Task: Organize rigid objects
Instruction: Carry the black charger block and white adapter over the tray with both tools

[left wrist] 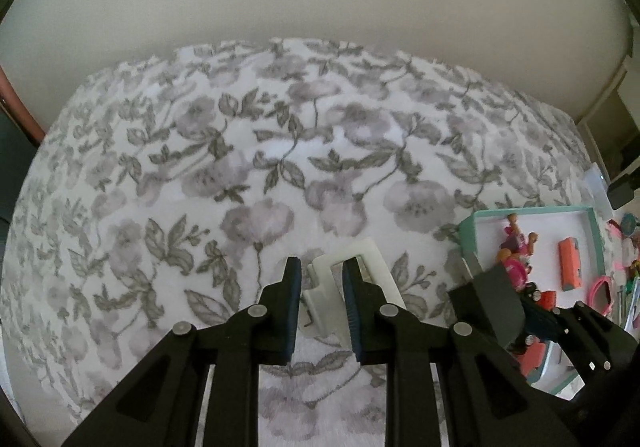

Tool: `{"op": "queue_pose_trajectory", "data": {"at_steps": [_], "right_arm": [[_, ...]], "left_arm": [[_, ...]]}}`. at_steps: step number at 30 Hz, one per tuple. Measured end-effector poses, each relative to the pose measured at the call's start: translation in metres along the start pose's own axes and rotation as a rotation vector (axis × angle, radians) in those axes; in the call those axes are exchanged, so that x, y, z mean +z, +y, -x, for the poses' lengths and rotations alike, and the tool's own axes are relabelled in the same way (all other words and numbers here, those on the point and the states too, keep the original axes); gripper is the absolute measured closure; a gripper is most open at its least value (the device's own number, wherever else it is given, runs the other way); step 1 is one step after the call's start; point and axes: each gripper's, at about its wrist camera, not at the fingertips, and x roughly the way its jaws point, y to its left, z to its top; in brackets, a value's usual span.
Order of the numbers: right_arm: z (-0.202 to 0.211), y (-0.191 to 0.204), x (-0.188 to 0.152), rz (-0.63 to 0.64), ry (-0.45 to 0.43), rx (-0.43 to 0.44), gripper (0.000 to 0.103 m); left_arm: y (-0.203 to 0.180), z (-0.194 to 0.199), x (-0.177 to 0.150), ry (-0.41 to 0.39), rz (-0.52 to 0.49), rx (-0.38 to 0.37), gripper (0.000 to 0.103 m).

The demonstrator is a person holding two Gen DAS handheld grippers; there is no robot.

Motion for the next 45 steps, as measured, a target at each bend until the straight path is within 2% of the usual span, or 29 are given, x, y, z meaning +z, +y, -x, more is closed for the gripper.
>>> {"op": "queue_pose_trajectory", "data": {"at_steps": [11, 16, 24, 33, 39, 45], "right_arm": [[0.046, -0.039, -0.025, -0.113, -0.036, 0.0, 0.059], [0.067, -0.057, -0.042, -0.173, -0.056, 0.0, 0.059], [0.097, -0.084, -0.067, -0.226, -0.083, -0.049, 0.059], [0.122, -0.109, -0.084, -0.286, -0.107, -0.093, 0.059], [0.132, -0.119, -0.088, -0.288, -0.126, -0.121, 0.059], [0.128, -0.144, -0.096, -0.332, -0.087, -0.155, 0.059]], "left_arm": [[-0.018, 0.046, -0.006, -0.109, -0.042, 0.048, 0.081], [-0.038, 0.064, -0.012, -0.148, -0.086, 0.027, 0.081], [-0.071, 0.083, -0.022, -0.182, -0.117, -0.072, 0.081], [-0.108, 0.09, -0.037, -0.19, -0.184, -0.093, 0.081], [-0.134, 0.079, -0.049, -0.153, -0.241, -0.091, 0.081], [-0.166, 0.066, -0.061, -0.111, -0.305, -0.106, 0.081]]}}
